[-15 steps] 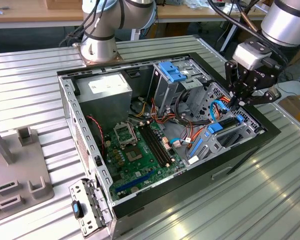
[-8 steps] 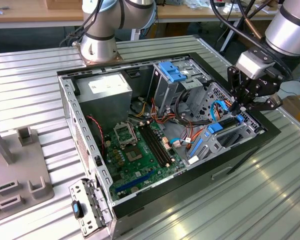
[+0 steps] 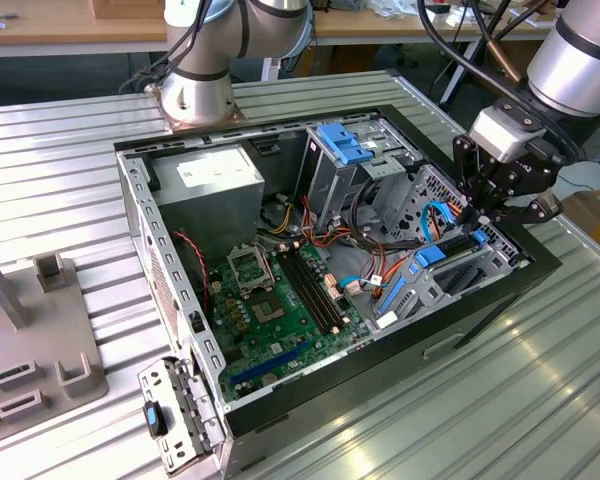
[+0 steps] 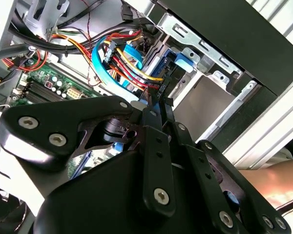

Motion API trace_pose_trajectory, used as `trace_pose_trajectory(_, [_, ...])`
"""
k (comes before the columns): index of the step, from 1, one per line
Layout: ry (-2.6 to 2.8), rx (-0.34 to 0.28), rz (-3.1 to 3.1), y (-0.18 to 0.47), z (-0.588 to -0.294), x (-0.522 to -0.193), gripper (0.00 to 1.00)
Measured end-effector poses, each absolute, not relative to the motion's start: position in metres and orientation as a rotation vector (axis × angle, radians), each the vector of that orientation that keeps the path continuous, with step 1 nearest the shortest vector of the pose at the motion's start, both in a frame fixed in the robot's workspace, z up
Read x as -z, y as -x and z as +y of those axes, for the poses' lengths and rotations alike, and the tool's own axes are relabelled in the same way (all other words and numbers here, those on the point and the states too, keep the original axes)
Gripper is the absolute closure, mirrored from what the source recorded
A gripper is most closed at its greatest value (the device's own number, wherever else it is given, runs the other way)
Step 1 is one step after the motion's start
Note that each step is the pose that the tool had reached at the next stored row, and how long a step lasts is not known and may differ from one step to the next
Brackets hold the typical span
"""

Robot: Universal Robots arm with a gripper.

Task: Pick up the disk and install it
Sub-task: 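Insert the first disk wire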

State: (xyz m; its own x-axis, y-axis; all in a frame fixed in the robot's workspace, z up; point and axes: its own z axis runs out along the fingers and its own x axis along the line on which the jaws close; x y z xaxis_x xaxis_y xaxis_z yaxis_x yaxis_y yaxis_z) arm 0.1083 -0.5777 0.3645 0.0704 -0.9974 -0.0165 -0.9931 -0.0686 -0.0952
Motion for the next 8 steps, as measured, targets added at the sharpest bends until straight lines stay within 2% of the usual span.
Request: trace_pose_trajectory(8, [2.231,0.08,2.093,-0.108,-0.579,-0.354,0.84])
